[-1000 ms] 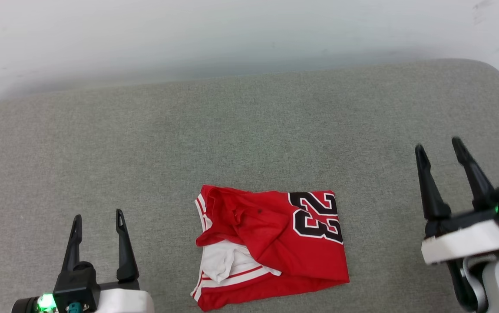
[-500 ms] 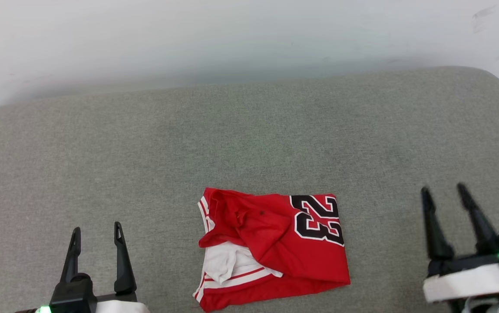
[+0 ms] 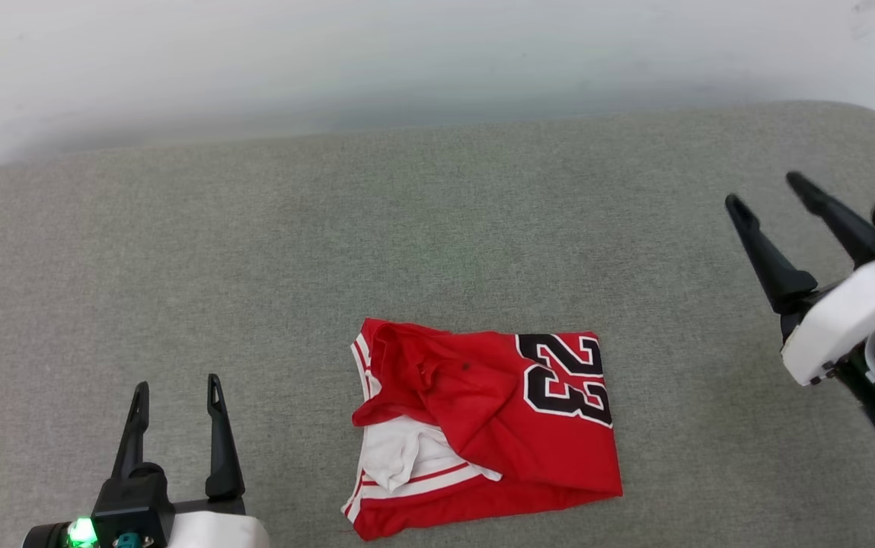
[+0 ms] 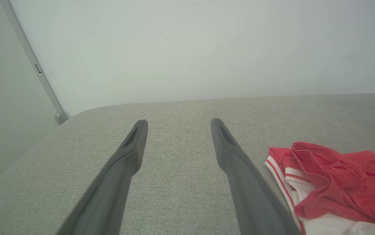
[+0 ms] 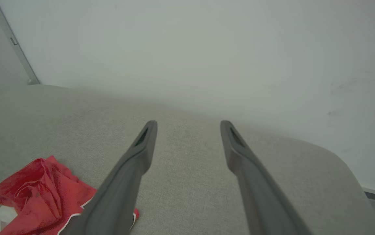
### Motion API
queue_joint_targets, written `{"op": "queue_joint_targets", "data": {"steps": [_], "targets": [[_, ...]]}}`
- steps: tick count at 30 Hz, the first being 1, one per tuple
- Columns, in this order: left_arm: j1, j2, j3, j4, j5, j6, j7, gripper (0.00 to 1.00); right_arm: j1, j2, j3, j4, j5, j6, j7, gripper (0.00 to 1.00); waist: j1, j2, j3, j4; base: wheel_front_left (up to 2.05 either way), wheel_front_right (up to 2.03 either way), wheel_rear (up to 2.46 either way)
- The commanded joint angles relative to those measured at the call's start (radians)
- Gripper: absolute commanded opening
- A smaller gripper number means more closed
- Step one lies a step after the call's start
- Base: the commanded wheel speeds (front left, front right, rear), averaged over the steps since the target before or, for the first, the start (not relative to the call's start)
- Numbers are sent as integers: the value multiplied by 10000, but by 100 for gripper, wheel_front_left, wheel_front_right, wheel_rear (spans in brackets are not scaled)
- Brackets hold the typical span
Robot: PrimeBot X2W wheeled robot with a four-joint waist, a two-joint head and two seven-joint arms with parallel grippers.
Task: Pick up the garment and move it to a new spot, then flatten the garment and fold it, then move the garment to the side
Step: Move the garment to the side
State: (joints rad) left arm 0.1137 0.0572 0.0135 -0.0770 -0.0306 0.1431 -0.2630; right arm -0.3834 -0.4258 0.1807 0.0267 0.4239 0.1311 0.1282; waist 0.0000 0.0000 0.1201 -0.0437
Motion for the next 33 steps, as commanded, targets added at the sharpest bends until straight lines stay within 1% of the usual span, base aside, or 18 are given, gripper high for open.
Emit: {"op": "queue_joint_targets", "data": {"steps": [1,4,7,10,12,16,22,23,24,29,33], "targets": [[-146,-8,17,14,38,-23,-22,100,-392,-468,436,108,982,-8,1212,100,0,0,68,53,0,0,0],[-227,-19,29,7,15,-52,-22,100,-585,-1009,891,369,2721,-8,3208,100,0,0,186,120,0,0,0],[-347,-30,-22,2,16,-83,-22,100,-527,-1194,1044,733,4335,-6,4913,100,0,0,355,200,0,0,0],[-537,-41,-157,35,41,-105,-22,100,-334,-1257,1140,1049,5299,-6,5941,100,0,0,567,385,0,0,0],[-695,-40,-221,51,40,-122,-22,100,-214,-1187,1241,1204,5749,-6,6327,100,0,0,740,515,0,0,0],[-1011,-54,-375,54,21,-138,-22,100,-103,-849,1461,1650,6298,-6,6621,100,0,0,1095,773,0,0,0],[-1394,-66,-543,67,-48,-107,-22,100,-365,-158,1934,2382,6584,-6,6366,100,0,0,1617,1077,0,0,0],[-1394,-66,-543,67,-48,-107,-22,100,-365,-158,1934,2382,6584,-6,6366,100,0,0,1617,1077,0,0,0],[-1444,-67,-566,76,-49,-108,-22,100,-379,-25,2029,2547,6679,-6,6352,100,0,0,1692,1111,0,0,0],[-1709,-67,-689,149,-57,-157,-22,100,-271,205,2877,3234,6567,-18,6277,100,0,0,1995,1320,0,0,0],[-1828,-72,-711,196,-61,-116,-22,100,-113,123,3614,3666,6358,-66,6181,100,0,0,2041,1399,0,0,0]]}}
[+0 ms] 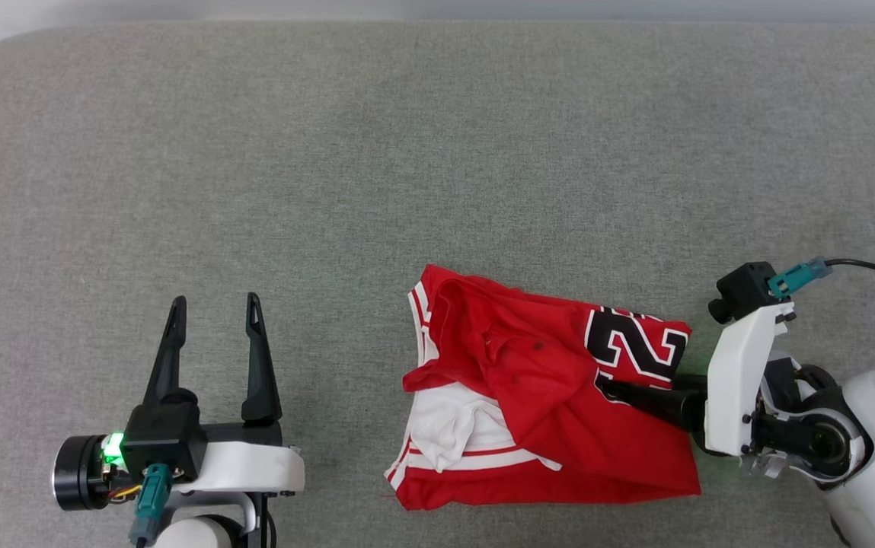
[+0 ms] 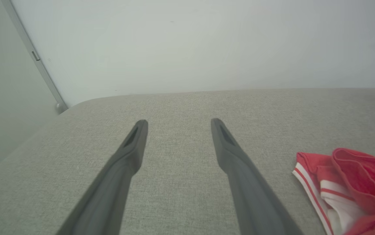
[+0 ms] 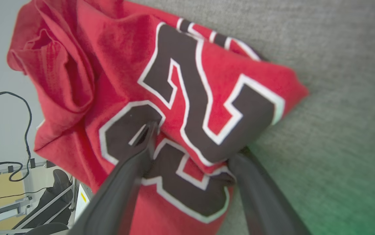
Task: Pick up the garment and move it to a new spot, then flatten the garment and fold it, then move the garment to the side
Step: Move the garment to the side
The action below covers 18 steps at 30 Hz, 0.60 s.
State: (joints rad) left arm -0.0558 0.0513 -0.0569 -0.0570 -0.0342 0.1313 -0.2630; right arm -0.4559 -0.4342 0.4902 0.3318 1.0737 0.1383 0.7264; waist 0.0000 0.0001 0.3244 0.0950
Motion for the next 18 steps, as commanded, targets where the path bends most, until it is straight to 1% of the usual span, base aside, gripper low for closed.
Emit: {"op": "queue_joint_targets", "data": {"steps": [1,2,3,5,11,15,18], "targets": [[-127,-13,-13,18,-28,24,-22,100,599,172,673,610,-149,-139,102,79,0,-1,-22,18,0,0,0],[-113,-12,-2,34,-26,56,-22,100,535,138,735,543,-190,-139,-120,4,0,-1,-58,10,0,0,0],[-73,-12,12,43,-17,84,-22,100,459,116,802,471,-134,-136,-250,0,0,-1,-114,-13,0,0,0],[66,-13,49,65,-9,101,-22,100,238,-11,919,217,-73,-87,-572,0,0,-1,-262,-91,0,0,0],[426,-12,158,85,14,126,-22,100,-593,-648,1098,-545,136,-79,-1430,0,0,-1,-862,-484,0,0,0],[647,-11,269,12,27,179,-22,100,-1019,-1242,1425,-1253,-27,-79,-1741,0,0,-1,-1136,-932,0,0,0],[823,-12,403,-105,71,184,-22,100,-1460,-1757,1725,-1925,-226,-79,-1782,0,0,-1,-1189,-1431,0,0,0]]}}
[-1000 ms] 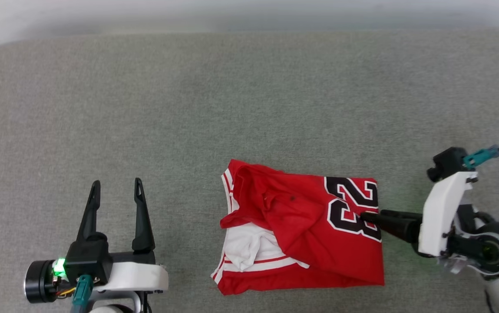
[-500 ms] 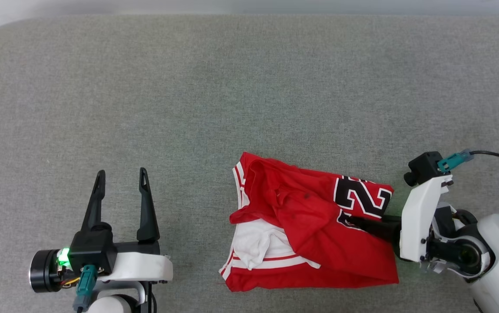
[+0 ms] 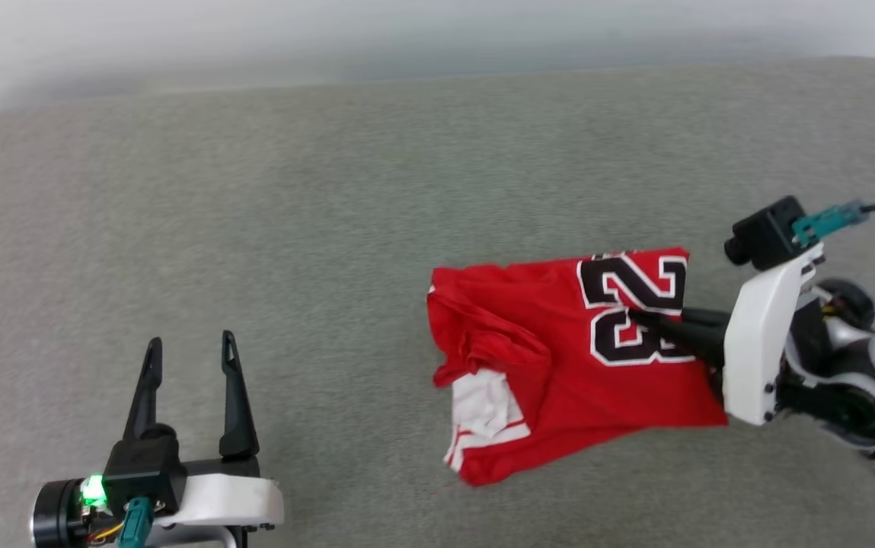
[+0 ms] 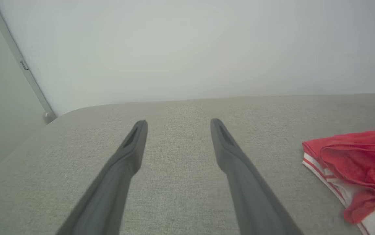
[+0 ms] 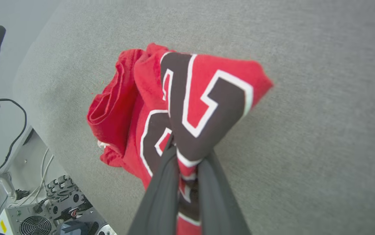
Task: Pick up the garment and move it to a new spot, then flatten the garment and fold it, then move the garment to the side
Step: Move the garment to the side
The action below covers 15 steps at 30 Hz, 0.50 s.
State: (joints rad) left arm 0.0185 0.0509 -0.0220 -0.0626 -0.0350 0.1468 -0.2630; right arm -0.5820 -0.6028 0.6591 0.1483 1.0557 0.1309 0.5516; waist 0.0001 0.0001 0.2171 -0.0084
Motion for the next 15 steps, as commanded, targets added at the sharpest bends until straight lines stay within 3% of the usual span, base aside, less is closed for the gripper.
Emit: {"op": "queue_joint_targets", "data": {"steps": [1,8,15], "targets": [[142,-5,88,-80,71,5,-22,100,-338,-278,87,-304,-119,-4,-21,0,-1,-1,-101,-574,0,0,0],[294,73,568,-470,129,71,-22,100,-1326,-1572,503,-1241,-729,-6,275,0,-1,-1,429,-2074,0,0,0],[7,274,776,-824,259,-58,-22,100,-1944,-2514,433,-688,-1475,-6,-131,0,-1,-1,1345,-2963,0,0,0]]}}
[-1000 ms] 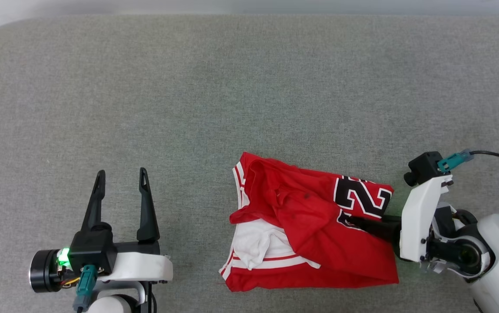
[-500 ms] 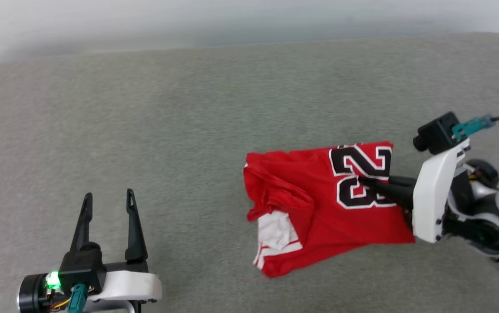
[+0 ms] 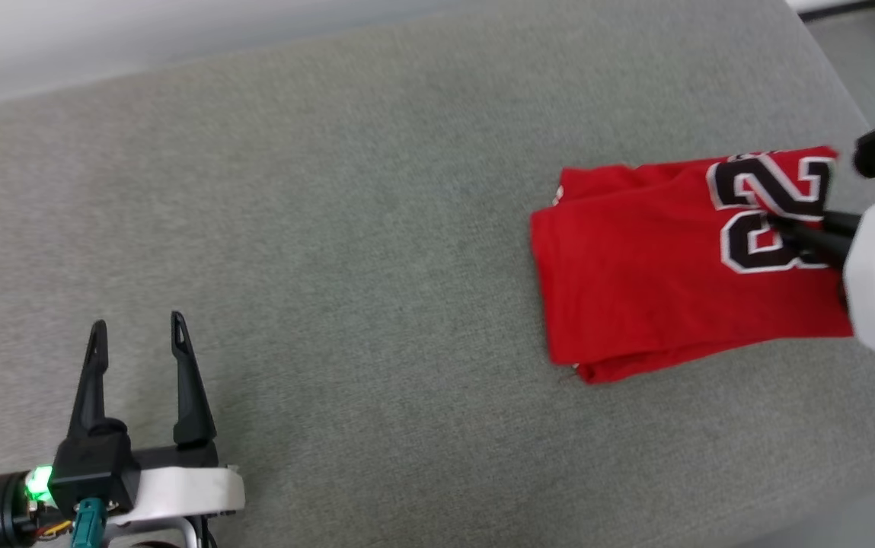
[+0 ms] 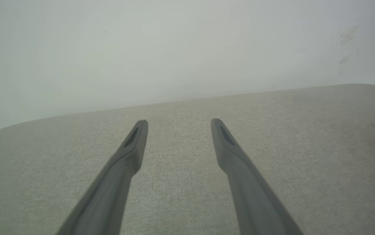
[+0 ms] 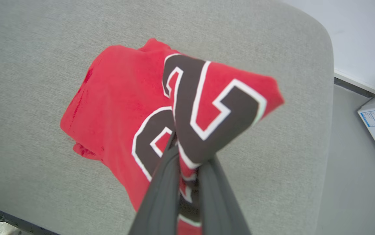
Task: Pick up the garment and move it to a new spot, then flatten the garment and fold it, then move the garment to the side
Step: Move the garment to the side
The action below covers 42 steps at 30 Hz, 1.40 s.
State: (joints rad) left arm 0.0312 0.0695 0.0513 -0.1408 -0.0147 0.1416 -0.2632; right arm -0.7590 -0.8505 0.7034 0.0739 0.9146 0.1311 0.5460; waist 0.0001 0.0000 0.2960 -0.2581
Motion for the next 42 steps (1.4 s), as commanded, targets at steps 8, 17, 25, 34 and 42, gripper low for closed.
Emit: {"op": "queue_joint_targets", "data": {"steps": [8,17,25,34,42], "targets": [[-649,383,38,-456,198,-135,-20,100,-904,-666,-390,1828,-1027,-9,-833,0,-1,0,1814,-621,0,0,0],[-1493,825,70,-794,240,-177,-19,100,-2081,-212,-1705,5040,-2176,-11,-1766,0,-1,0,3365,-376,0,0,0],[-1750,984,161,-656,179,-67,14,100,-2569,446,-2281,6746,-3269,-13,-2779,0,-1,0,3617,-281,0,0,0],[-1280,493,-54,-529,-15,105,-16,100,-2787,781,-3273,7738,-5236,-11,-4959,100,-1,0,2037,168,0,0,0],[-418,160,-89,-447,-147,242,-20,100,-2254,1954,-5103,6756,-7122,-9,-7905,100,-1,0,724,608,0,0,0]]}}
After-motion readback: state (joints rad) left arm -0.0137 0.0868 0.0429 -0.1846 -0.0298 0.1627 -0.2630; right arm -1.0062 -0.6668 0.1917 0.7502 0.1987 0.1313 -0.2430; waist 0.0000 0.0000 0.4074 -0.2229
